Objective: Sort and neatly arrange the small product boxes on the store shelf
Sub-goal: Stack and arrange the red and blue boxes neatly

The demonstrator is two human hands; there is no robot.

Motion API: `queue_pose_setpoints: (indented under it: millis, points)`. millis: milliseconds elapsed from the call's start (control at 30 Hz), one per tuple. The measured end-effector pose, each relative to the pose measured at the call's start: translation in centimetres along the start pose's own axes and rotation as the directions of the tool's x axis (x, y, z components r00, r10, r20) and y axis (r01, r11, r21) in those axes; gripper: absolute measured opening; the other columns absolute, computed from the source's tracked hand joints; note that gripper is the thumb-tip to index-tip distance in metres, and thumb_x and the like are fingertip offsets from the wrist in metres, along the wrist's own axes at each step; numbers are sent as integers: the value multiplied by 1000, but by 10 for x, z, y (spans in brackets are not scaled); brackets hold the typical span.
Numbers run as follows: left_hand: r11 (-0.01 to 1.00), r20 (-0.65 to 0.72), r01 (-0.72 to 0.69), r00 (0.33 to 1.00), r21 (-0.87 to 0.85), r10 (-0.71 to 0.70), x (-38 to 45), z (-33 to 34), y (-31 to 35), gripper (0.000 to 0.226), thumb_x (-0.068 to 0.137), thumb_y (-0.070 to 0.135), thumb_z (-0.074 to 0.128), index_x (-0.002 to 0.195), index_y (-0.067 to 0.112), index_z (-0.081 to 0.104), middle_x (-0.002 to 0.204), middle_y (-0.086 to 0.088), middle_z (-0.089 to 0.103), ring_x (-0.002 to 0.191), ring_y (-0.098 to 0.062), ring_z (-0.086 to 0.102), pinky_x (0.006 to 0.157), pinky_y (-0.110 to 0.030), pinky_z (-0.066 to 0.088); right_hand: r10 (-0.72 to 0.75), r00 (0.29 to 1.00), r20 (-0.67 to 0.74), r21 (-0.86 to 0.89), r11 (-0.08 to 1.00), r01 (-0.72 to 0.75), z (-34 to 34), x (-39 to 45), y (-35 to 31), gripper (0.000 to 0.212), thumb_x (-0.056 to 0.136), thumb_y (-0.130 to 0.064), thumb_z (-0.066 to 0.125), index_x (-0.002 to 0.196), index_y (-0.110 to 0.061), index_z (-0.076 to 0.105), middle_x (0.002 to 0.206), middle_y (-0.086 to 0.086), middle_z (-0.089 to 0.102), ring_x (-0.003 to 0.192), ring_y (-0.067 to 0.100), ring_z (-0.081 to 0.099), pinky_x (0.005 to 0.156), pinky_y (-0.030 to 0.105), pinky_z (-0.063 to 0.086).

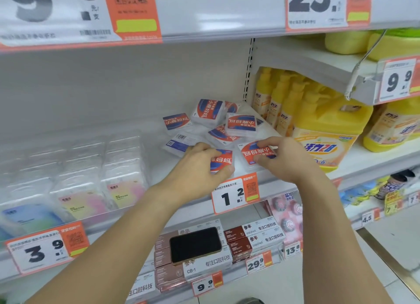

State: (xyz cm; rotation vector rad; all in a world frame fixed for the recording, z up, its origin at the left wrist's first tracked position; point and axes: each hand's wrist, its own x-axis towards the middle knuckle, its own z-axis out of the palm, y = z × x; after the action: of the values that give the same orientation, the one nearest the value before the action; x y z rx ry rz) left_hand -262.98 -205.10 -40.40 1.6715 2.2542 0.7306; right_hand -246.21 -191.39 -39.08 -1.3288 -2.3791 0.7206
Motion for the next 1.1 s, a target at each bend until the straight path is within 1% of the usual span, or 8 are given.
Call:
queue_pose_setpoints:
  millis: [200, 333, 433, 533, 600, 733, 900, 1100]
  points:
    - [1000, -33, 7, 999, 12, -7, -1, 3, -1, 38, 89, 44, 64, 123, 30, 59, 130, 6, 50, 121, -12, 43, 91, -25, 44, 15, 981, -194, 23, 1000, -11, 4, 3, -2, 44, 79, -2, 63, 119, -20, 69, 126, 15, 59, 112, 33, 57, 89, 34, 48]
    - [999, -34, 11, 999, -33, -12, 2, 6, -1, 25, 91, 39, 62, 111, 24, 57, 130, 4, 50, 116, -13, 47, 89, -27, 47, 89, 989, -122, -34, 995, -94, 13, 4, -4, 48, 74, -51, 70, 118, -34, 64, 127, 7, 56, 126, 35, 46, 107, 50, 41]
    - [1000, -40, 1, 999, 4, -1, 2, 9, 0, 27, 93, 38, 58, 114, 22, 55, 131, 4, 47, 117, -13, 46, 85, -25, 47, 66, 997, -32, -106, 992, -69, 13, 5, -1, 62, 69, -46, 81, 125, -32, 60, 127, 6, 58, 116, 30, 54, 100, 44, 46]
    - [1000, -69, -10, 998, -9, 9, 1, 14, -3, 26, 94, 38, 56, 114, 21, 54, 131, 5, 46, 118, -13, 46, 82, -25, 48, -75, 997, -5, 69, 995, 75, 0, 4, -2, 47, 69, -21, 86, 112, -29, 69, 120, -3, 64, 105, 19, 61, 86, 27, 49]
    - [999, -86, -16, 996, -44, 12, 0, 17, -6, 25, 94, 39, 55, 112, 22, 53, 130, 6, 46, 119, -12, 46, 81, -26, 52, -121, 993, 2, 172, 978, 119, -9, 1, -3, 36, 72, -10, 83, 100, -29, 73, 124, -5, 63, 117, 17, 60, 91, 23, 42]
    - [997, -77, -21, 997, -81, 15, -2, 18, -8, 22, 95, 40, 55, 110, 26, 50, 131, 8, 44, 119, -10, 48, 76, -27, 56, -143, 985, 97, 299, 948, 108, -16, -4, -3, 25, 74, -2, 75, 84, -24, 80, 133, -6, 64, 136, 7, 43, 105, 24, 30]
    - [995, -71, -14, 997, -95, 8, -1, 18, -8, 23, 94, 42, 55, 111, 28, 49, 133, 9, 44, 118, -8, 48, 74, -22, 55, -98, 995, -29, 320, 942, 102, -7, -1, -5, 10, 81, -12, 74, 75, -17, 79, 120, -7, 68, 117, 11, 57, 92, 28, 44]
    - [991, -59, -3, 998, -133, -5, -1, 20, -10, 28, 94, 41, 56, 117, 26, 51, 133, 11, 44, 112, -5, 50, 63, -12, 50, 75, 992, -105, 454, 891, -19, -11, 5, 9, 80, 64, -6, 89, 131, -22, 49, 122, 0, 59, 90, 14, 68, 71, 34, 56]
